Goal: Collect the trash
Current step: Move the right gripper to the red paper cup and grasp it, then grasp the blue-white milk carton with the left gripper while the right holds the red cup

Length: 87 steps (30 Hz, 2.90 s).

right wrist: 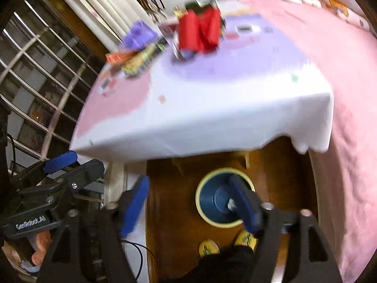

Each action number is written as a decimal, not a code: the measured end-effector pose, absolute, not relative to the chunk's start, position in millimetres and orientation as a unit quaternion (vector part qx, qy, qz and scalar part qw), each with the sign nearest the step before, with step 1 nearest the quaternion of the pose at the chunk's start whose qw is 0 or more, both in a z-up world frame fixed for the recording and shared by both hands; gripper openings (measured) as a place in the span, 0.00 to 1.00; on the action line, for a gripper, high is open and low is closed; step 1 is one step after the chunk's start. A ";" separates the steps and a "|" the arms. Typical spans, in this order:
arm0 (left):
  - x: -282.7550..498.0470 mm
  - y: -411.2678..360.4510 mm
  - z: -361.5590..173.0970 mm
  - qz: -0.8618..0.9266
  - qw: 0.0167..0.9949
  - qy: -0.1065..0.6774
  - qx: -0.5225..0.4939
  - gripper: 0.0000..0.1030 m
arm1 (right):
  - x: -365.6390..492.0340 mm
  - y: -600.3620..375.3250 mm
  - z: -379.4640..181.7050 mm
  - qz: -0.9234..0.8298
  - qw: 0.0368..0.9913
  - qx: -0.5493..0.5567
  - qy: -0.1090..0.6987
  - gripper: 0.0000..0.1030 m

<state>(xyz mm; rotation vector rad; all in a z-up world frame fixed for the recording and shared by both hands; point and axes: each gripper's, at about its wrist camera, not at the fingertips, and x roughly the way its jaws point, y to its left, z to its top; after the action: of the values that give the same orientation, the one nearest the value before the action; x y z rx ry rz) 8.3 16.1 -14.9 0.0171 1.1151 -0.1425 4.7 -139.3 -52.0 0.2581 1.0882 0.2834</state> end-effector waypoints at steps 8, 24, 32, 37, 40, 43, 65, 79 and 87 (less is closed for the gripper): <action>36.8 36.5 29.5 -0.042 0.871 0.489 -0.010 0.82 | 47.9 -127.1 4.9 0.141 0.874 0.102 0.454 0.79; 155.4 22.0 4.8 0.024 0.860 0.510 -0.016 0.82 | 236.0 -144.7 -32.8 0.149 0.860 0.114 0.475 0.86; 199.1 -0.8 -17.0 0.051 0.845 0.531 -0.034 0.82 | 279.2 -151.1 -56.7 0.199 0.842 0.098 0.493 0.86; 219.9 -14.9 -21.6 0.056 0.842 0.536 -0.042 0.82 | 287.3 -163.9 -59.0 0.246 0.826 0.111 0.494 0.63; 230.0 -25.3 -22.1 0.055 0.841 0.537 -0.038 0.82 | 289.0 -165.8 -58.0 0.265 0.822 0.106 0.494 0.47; 236.8 -33.0 -21.1 0.052 0.841 0.537 -0.035 0.82 | 290.0 -167.8 -55.9 0.291 0.812 0.112 0.493 0.27; 295.8 -83.1 -63.9 -0.005 0.818 0.575 -0.005 0.66 | 280.3 -227.6 -58.8 0.298 0.793 0.129 0.515 0.21; 285.4 -73.1 -63.9 -0.010 0.817 0.575 -0.041 0.37 | 273.0 -228.1 -56.2 0.291 0.798 0.134 0.511 0.20; 236.0 -58.8 -32.0 -0.027 0.831 0.554 -0.038 0.37 | 234.7 -215.3 -36.9 0.281 0.809 0.134 0.499 0.20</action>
<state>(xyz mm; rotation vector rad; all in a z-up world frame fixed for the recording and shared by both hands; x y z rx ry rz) 236.0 -58.8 -32.0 -0.0816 1.1739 -0.0562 234.7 -215.3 -36.9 0.2864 1.0667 0.6017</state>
